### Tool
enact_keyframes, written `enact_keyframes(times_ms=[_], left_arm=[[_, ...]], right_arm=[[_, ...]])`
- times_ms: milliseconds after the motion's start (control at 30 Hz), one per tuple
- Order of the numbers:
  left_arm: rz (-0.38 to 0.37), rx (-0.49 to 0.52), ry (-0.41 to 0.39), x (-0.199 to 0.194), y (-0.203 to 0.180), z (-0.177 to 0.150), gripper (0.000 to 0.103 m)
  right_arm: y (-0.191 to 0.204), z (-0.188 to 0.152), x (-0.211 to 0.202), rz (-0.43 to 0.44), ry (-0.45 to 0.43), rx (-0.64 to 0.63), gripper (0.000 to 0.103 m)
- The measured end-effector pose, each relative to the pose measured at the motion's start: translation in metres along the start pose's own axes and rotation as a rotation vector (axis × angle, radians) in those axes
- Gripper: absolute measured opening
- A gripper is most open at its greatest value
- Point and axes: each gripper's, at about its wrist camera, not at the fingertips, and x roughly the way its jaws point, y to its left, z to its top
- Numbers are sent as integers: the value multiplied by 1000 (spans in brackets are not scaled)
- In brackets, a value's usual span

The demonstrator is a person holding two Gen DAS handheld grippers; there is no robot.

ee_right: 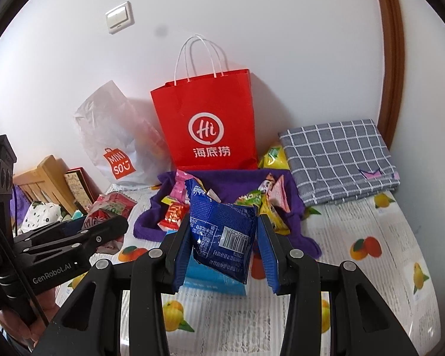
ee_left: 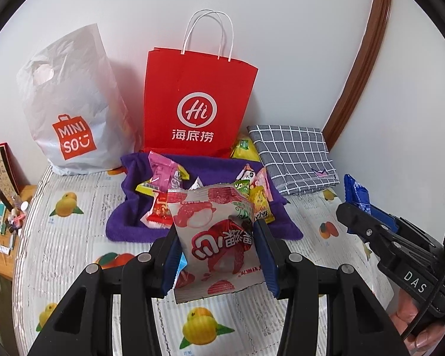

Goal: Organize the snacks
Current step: 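Lift and carry the candy bag and blue packet toward the purple towel, then hold both snacks over the purple towel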

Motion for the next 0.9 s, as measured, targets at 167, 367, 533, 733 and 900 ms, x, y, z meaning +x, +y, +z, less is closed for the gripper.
enact_keyframes(times_ms=[167,367,533,733,900], left_arm=[[4,-4,3,10,6,9,45],[15,-8,10,25,17,21,45],[32,-24,20,40,31,30,45],[36,-55,38,59,53,40,45],[45,-66,52,74,66,47,45]], right_arm=[[4,10,14,5,5,-20,42],[2,23,34,16,7,-40,42],[-5,39,56,16,13,-41,42],[-9,52,83,30,33,-44,42],[-13,59,112,53,72,-34,42]])
